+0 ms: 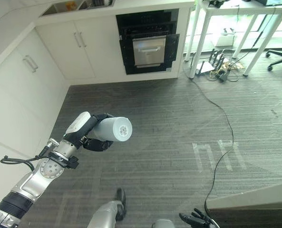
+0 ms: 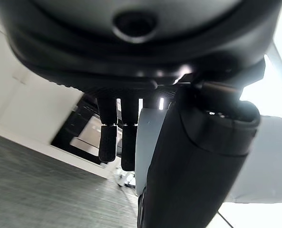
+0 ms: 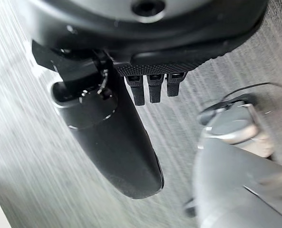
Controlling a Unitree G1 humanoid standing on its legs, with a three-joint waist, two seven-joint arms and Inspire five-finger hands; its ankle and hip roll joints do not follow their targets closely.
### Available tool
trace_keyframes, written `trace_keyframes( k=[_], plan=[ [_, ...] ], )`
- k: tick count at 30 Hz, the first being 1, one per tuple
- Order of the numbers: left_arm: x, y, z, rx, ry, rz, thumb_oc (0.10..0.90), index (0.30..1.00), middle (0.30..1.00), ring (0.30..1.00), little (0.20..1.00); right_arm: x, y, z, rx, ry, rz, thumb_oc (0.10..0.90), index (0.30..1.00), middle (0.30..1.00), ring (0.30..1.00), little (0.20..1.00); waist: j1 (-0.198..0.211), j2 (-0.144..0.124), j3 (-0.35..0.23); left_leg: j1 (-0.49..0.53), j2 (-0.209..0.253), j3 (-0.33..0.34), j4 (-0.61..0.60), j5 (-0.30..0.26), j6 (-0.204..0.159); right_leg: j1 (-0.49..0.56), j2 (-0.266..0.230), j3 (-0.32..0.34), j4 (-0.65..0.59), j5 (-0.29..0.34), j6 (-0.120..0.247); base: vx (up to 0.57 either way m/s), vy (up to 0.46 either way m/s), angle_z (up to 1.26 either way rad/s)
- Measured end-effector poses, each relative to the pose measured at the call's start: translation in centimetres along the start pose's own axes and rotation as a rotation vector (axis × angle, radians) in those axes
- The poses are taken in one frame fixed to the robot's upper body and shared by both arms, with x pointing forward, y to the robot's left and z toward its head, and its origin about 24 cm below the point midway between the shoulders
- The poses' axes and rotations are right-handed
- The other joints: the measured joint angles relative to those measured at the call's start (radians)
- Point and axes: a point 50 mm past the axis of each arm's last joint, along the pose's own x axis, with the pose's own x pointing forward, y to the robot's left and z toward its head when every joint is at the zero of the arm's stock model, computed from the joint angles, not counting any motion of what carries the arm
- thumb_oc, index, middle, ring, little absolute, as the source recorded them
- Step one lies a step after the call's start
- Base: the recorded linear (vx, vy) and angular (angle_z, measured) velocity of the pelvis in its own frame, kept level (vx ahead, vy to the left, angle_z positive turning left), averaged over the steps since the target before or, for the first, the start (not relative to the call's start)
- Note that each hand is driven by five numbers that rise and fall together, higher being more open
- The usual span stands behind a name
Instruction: Place the dishes in the dishwasher.
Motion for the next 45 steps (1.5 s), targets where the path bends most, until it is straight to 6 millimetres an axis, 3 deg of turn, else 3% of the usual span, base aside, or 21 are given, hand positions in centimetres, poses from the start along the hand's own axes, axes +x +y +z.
trace_keyframes(
  k=[2, 4, 6, 9, 10, 13, 16, 19, 20, 24, 25, 27, 28, 29, 30, 34, 36, 39, 41, 43, 45],
  plan=[
    [0.8, 0.6, -0.3, 0.014, 0.004, 0.01, 0.4, 0.3, 0.3, 0.3, 0.3, 0.0, 1.2, -0.5, 0.027, -0.023, 0.037, 0.8, 0.9, 0.9, 0.9, 0.9, -0.037, 0.004, -0.002, 0.028, -0.018, 0.023, 0.036, -0.032, 0.075, -0.055, -0.036, -0.067, 0.186, 0.117, 0.11, 0.3, 0.315, -0.05],
    [1.5, 1.7, -0.1, 0.043, -0.005, 0.039, 0.4, 0.3, 0.3, 0.3, 0.3, -0.1, 3.3, -2.0, 0.054, -0.015, 0.101, 0.8, 0.9, 0.9, 0.9, 0.9, -0.066, -0.001, -0.002, 0.097, -0.037, 0.019, 0.036, -0.098, 0.113, -0.24, -0.074, -0.098, 0.561, 0.266, 0.102, 0.25, 0.183, 0.2],
    [1.4, 2.4, -0.4, 0.076, 0.005, 0.048, 0.4, 0.3, 0.3, 0.3, 0.3, 0.1, 3.7, -1.6, 0.082, -0.043, 0.111, 0.8, 0.9, 0.9, 0.9, 0.9, -0.096, 0.014, 0.002, 0.161, -0.046, 0.018, 0.011, -0.138, 0.135, -0.345, -0.04, -0.139, 0.631, 0.261, 0.09, 0.24, 0.051, -0.13],
    [1.9, 2.8, 0.1, 0.089, -0.016, 0.053, 0.4, 0.3, 0.3, 0.3, 0.3, 0.4, 4.7, -0.3, 0.024, -0.068, 0.16, 0.8, 0.9, 0.9, 0.9, 0.9, -0.139, 0.041, 0.006, 0.263, -0.061, -0.014, -0.068, -0.161, 0.102, -0.417, 0.086, -0.281, 0.277, 0.218, 0.016, 0.52, -0.2, 0.41],
    [2.9, 3.2, 1.0, 0.084, -0.058, 0.073, 0.4, 0.3, 0.3, 0.3, 0.3, 0.2, 4.2, -1.1, 0.029, -0.046, 0.149, 0.8, 0.9, 0.9, 0.9, 0.9, -0.149, 0.028, 0.003, 0.283, -0.102, -0.015, -0.076, -0.191, 0.065, -0.407, 0.096, -0.328, -0.072, 0.245, -0.024, 0.44, -0.231, 0.77],
    [3.4, 3.5, 1.3, 0.09, -0.061, 0.08, 0.4, 0.3, 0.3, 0.3, 0.3, 0.2, 3.8, -1.8, 0.056, -0.007, 0.132, 0.8, 0.9, 0.9, 0.9, 0.9, -0.154, -0.014, 0.007, 0.322, -0.194, -0.024, -0.051, -0.24, 0.086, -0.543, 0.026, -0.239, -0.073, 0.327, -0.036, 0.47, -0.254, 0.58],
    [2.8, 2.9, -0.1, 0.116, -0.011, 0.014, 0.4, 0.3, 0.3, 0.3, 0.3, 0.1, 3.6, -2.5, 0.072, 0.033, 0.119, 0.8, 0.9, 0.9, 0.9, 0.9, -0.141, -0.01, 0.005, 0.43, -0.199, -0.012, -0.056, -0.279, 0.017, -0.586, 0.024, -0.237, -0.004, 0.335, -0.066, 0.41, -0.277, 0.09],
    [1.1, 1.3, -1.1, 0.085, 0.038, -0.03, 0.4, 0.3, 0.3, 0.3, 0.3, -0.2, 2.5, -2.8, 0.068, 0.047, 0.095, 0.8, 0.9, 0.9, 0.9, 0.9, -0.139, -0.001, -0.048, 0.524, -0.195, -0.018, -0.008, -0.292, -0.01, -0.451, 0.072, -0.262, 0.009, 0.381, -0.221, 0.45, -0.344, -0.06],
    [0.7, 0.9, -1.1, 0.073, 0.044, -0.041, 0.4, 0.3, 0.3, 0.3, 0.3, -0.1, 2.1, -2.1, 0.053, 0.036, 0.084, 0.8, 0.9, 0.9, 0.9, 0.9, -0.135, 0.032, -0.056, 0.522, -0.168, -0.02, 0.04, -0.277, -0.038, -0.435, 0.101, -0.247, 0.03, 0.343, -0.227, 0.54, -0.453, -0.43],
    [-0.1, 0.2, -0.1, 0.058, 0.011, -0.067, 0.4, 0.3, 0.3, 0.3, 0.3, 0.5, 3.4, 0.3, 0.01, -0.039, 0.152, 0.8, 0.9, 0.9, 0.9, 0.9, -0.088, -0.002, -0.07, 0.457, -0.04, -0.027, 0.183, -0.195, -0.113, -0.253, 0.14, -0.184, 0.005, 0.227, -0.226, 0.43, -0.432, -0.51],
    [0.1, 0.6, 0.5, 0.035, -0.001, -0.023, 0.4, 0.3, 0.3, 0.3, 0.3, 0.6, 3.2, 1.6, -0.012, -0.078, 0.167, 0.8, 0.9, 0.9, 0.9, 0.9, -0.081, -0.047, -0.057, 0.355, -0.08, -0.003, 0.399, 0.04, -0.162, -0.313, 0.097, -0.21, 0.213, 0.159, -0.316, 0.34, -0.424, -0.51],
    [0.8, 2.0, 0.8, 0.056, -0.015, 0.009, 0.4, 0.3, 0.3, 0.3, 0.3, 0.7, 3.6, 1.5, 0.008, -0.085, 0.169, 0.8, 0.9, 0.9, 0.9, 0.9, -0.092, -0.07, -0.052, 0.206, -0.009, 0.072, 0.684, 0.238, -0.153, -0.203, 0.161, -0.237, -0.052, 0.203, -0.301, 0.23, -0.161, -0.18],
    [1.4, 2.4, 1.3, 0.043, -0.033, 0.035, 0.4, 0.3, 0.3, 0.3, 0.3, 0.8, 3.2, 1.5, 0.026, -0.071, 0.137, 0.8, 0.9, 0.9, 0.9, 0.9, -0.09, -0.033, -0.033, 0.088, 0.053, 0.069, 0.839, 0.089, -0.088, -0.16, 0.198, -0.233, -0.078, 0.212, -0.287, 0.29, 0.009, -0.51],
    [1.3, 3.2, 1.3, 0.063, -0.039, 0.047, 0.4, 0.3, 0.3, 0.3, 0.3, 1.0, 3.6, 1.4, 0.036, -0.044, 0.136, 0.8, 0.9, 0.9, 0.9, 0.9, -0.046, -0.058, -0.013, -0.025, 0.025, 0.049, 0.82, -0.057, -0.061, -0.127, 0.204, -0.166, -0.1, 0.211, -0.284, 0.39, 0.054, -1.04],
    [1.0, 3.7, 0.6, 0.093, -0.012, 0.037, 0.4, 0.3, 0.3, 0.3, 0.3, 1.1, 3.8, 1.4, 0.024, -0.03, 0.145, 0.8, 0.9, 0.9, 0.9, 0.9, -0.026, -0.067, 0.004, -0.1, -0.009, 0.009, 0.698, -0.103, -0.061, -0.08, 0.202, -0.121, -0.129, 0.209, -0.269, 0.42, 0.095, -1.35],
    [-0.5, 3.2, -2.4, 0.108, 0.126, -0.007, 0.4, 0.3, 0.3, 0.3, 0.3, 0.9, 3.2, 1.2, -0.013, -0.019, 0.143, 0.8, 0.9, 0.9, 0.9, 0.9, -0.039, -0.029, 0.007, -0.107, -0.024, 0.025, -0.051, -0.069, -0.043, 0.12, 0.193, -0.099, -0.214, 0.134, -0.204, 0.47, 0.153, -0.8],
    [-0.1, 2.9, -1.9, 0.077, 0.092, 0.012, 0.4, 0.3, 0.3, 0.3, 0.3, 0.7, 1.7, 1.7, -0.059, 0.002, 0.099, 0.8, 0.9, 0.9, 0.9, 0.9, -0.047, 0.056, 0.008, -0.238, -0.003, -0.084, -0.06, -0.063, -0.068, 0.18, 0.225, -0.067, -0.244, 0.104, -0.174, 0.55, 0.153, -0.54],
    [-0.6, 2.1, -2.1, 0.054, 0.092, -0.002, 0.4, 0.3, 0.3, 0.3, 0.3, 0.6, 1.6, 0.2, -0.044, 0.056, 0.082, 0.8, 0.9, 0.9, 0.9, 0.9, -0.022, 0.04, 0.0, -0.281, 0.008, -0.028, 0.012, -0.072, -0.068, 0.268, 0.172, -0.044, -0.262, 0.059, -0.15, 0.51, 0.22, -0.63],
    [-2.2, 1.1, -3.0, 0.036, 0.142, -0.031, 0.4, 0.3, 0.3, 0.3, 0.3, 0.2, 0.9, -0.6, -0.04, 0.074, 0.063, 0.8, 0.9, 0.9, 0.9, 0.9, -0.001, 0.064, -0.03, -0.171, 0.048, -0.009, 0.009, -0.171, -0.025, 0.302, 0.168, -0.008, -0.189, 0.038, -0.102, 0.4, 0.18, -1.02],
    [-3.1, 1.5, -3.8, 0.062, 0.184, -0.048, 0.4, 0.3, 0.3, 0.3, 0.3, 0.3, 2.1, -1.6, -0.037, 0.091, 0.084, 0.8, 0.9, 0.9, 0.9, 0.9, -0.006, -0.011, -0.054, -0.092, -0.047, 0.008, 0.047, -0.066, 0.042, 0.26, 0.097, 0.013, -0.074, -0.03, 0.024, 0.73, 0.305, -0.91],
    [-3.0, 1.9, -3.8, 0.055, 0.186, -0.032, 0.4, 0.3, 0.3, 0.3, 0.3, 0.2, 2.5, -2.0, 0.0, 0.075, 0.087, 0.8, 0.9, 0.9, 0.9, 0.9, -0.018, -0.019, -0.06, -0.012, -0.098, 0.038, 0.021, -0.061, 0.035, 0.24, 0.053, -0.035, 0.05, 0.052, 0.022, 0.47, 0.247, -0.15]
  ],
)
